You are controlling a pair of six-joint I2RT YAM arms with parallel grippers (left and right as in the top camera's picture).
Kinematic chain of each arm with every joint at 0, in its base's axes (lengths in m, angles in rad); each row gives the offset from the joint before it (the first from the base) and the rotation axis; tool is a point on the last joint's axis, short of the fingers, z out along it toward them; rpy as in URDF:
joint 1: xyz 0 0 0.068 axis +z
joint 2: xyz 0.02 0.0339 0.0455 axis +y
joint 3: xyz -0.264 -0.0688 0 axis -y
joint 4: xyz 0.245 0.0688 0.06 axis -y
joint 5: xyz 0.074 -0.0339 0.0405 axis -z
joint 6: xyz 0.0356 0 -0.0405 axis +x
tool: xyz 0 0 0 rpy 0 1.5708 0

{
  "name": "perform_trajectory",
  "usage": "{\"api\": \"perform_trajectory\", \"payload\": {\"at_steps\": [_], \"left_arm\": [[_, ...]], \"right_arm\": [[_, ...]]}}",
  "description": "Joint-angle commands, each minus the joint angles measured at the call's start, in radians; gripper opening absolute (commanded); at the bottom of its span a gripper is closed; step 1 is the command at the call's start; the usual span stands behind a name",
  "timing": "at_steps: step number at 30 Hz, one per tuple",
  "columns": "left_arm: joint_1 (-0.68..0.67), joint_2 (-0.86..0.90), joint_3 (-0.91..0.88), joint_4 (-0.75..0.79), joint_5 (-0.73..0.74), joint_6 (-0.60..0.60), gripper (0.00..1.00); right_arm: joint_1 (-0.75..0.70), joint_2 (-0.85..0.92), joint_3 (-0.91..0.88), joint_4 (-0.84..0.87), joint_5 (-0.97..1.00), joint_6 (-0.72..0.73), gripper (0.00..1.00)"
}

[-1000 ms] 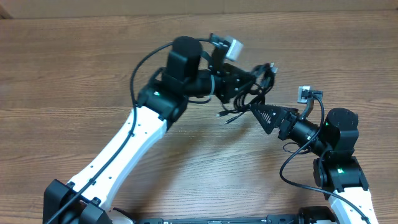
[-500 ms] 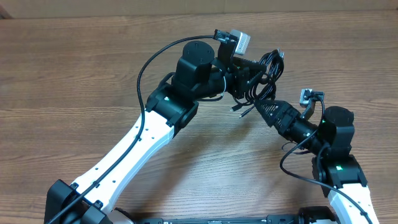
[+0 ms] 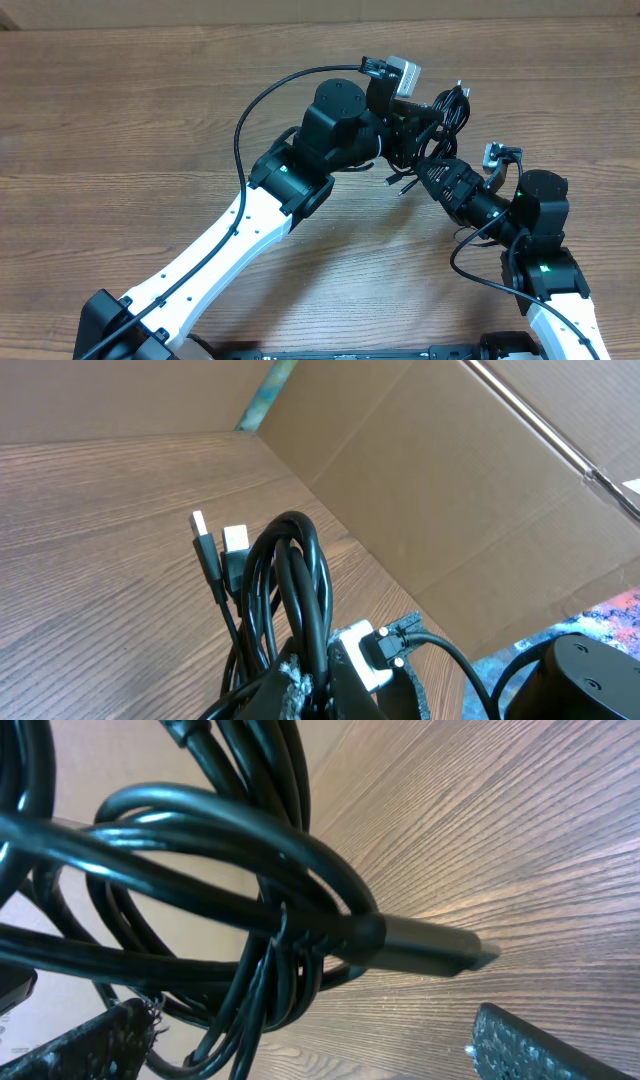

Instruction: Untangle cables

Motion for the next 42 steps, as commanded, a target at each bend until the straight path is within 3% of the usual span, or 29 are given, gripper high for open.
{"api": "perform_trajectory", "payload": {"at_steps": [1,42], "left_arm": [[-0.022,-0.017,0.024,0.014,-0.032,-0.014,0.04],[-0.027,-0.017,0.024,0.048,-0.032,-0.032,0.04]], "right_arm": [[0.0,-0.002,0.013,0.008,0.005,0.002,1.0],[0.0,-0.002,0.013,0.008,0.0,-0.005,1.0]]}}
